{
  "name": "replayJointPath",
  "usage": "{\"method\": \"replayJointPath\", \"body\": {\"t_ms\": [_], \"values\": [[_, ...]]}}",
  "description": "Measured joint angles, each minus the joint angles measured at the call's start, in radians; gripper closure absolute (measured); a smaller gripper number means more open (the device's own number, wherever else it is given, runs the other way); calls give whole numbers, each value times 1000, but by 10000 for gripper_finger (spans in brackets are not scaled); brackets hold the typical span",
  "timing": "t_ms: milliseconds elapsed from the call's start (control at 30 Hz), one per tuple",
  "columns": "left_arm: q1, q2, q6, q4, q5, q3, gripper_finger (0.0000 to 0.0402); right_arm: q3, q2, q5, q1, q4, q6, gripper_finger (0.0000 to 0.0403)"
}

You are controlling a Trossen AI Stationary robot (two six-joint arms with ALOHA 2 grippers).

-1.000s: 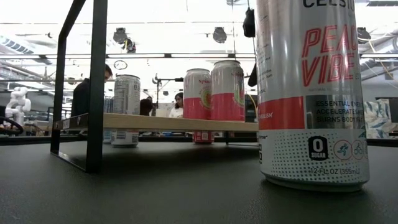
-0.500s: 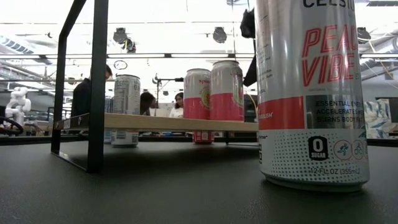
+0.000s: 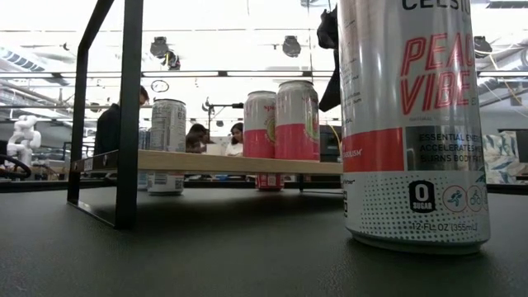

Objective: Place canned beverage on shelf
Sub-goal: Put the bottom pink soda can on the shelf aligned with the other pink soda can

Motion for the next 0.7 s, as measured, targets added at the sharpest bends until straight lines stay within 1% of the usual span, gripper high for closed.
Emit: {"method": "replayJointPath", "body": {"t_ms": [233, 433, 700], "values": [[5, -8, 0, 3, -5, 0, 162, 0, 0, 0, 0, -3, 2, 403], [5, -33, -19, 8, -5, 0, 162, 0, 0, 5, 0, -41, -4, 403], [12, -70, 4, -4, -30, 0, 162, 0, 0, 81, -25, -38, -8, 403]]}}
